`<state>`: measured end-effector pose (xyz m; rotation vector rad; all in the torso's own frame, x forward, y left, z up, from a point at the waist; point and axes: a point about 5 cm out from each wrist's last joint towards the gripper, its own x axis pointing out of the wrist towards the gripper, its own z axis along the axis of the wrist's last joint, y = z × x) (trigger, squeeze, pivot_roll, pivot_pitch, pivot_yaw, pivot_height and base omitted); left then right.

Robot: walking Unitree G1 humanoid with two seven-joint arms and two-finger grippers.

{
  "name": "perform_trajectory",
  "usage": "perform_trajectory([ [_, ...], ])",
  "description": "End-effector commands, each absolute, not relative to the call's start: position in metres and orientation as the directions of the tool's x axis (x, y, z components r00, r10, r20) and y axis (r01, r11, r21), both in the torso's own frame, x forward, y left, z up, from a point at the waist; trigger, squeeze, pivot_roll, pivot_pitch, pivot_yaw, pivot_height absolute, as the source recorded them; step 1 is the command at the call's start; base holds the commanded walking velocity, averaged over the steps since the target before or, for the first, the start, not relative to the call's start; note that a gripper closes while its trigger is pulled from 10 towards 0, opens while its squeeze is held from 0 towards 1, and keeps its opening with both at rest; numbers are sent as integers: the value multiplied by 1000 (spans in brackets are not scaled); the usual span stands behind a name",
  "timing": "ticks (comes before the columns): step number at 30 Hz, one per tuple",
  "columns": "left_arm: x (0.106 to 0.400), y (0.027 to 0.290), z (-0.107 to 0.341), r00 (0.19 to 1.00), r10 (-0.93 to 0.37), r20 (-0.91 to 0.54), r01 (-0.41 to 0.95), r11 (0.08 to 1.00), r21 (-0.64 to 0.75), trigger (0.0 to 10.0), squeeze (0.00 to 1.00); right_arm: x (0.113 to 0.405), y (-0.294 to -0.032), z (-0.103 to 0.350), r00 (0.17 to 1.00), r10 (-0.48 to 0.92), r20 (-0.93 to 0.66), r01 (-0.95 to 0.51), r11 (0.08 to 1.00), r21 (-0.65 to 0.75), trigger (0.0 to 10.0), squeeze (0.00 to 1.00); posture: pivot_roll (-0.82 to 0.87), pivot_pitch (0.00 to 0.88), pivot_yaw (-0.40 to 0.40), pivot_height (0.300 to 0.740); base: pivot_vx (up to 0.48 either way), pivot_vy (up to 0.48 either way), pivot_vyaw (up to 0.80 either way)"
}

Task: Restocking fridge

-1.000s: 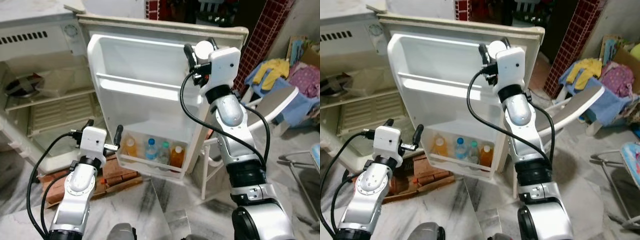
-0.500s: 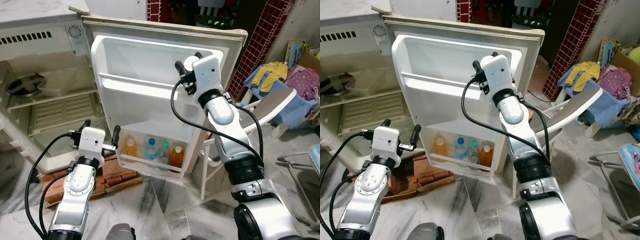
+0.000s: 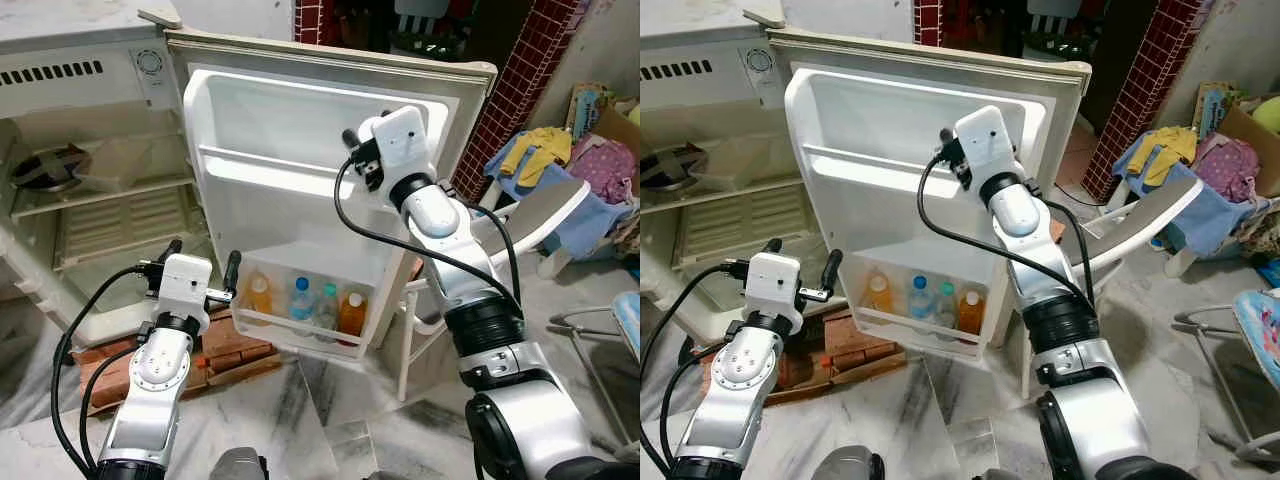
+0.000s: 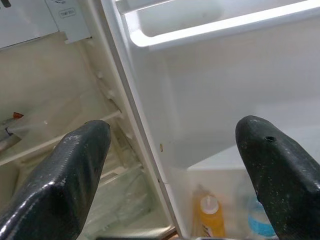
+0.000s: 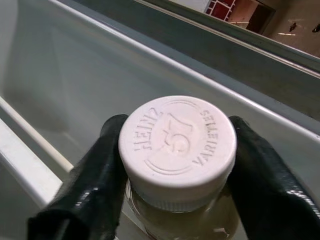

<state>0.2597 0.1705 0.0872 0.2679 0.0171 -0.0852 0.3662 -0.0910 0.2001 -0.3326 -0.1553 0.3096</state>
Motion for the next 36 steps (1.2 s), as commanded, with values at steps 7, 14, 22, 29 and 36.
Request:
perform_trajectory([
  [7,260,168,84,995,-86,-47,95,958,271,10000,0,374,-101,211,956,253,148,-196,927,-319,10000,1000,116,0,-52,740,0,0,0],
  [14,261,168,84,995,-85,-48,95,958,271,10000,0,381,-110,226,956,194,219,-122,945,-304,10000,1000,116,0,-51,740,0,0,0],
  [22,259,168,84,996,-80,-48,91,958,271,10000,0,384,-114,245,929,146,341,-50,961,-274,10000,1000,123,0,-53,740,0,0,0],
  [29,258,169,84,995,-81,-52,92,958,271,10000,0,384,-117,250,912,119,392,-17,967,-253,10000,1000,123,0,-52,740,0,0,0],
  [36,257,169,84,995,-82,-54,93,958,272,10000,0,382,-116,246,888,104,447,21,964,-265,10000,1000,125,2,-51,740,0,0,0],
])
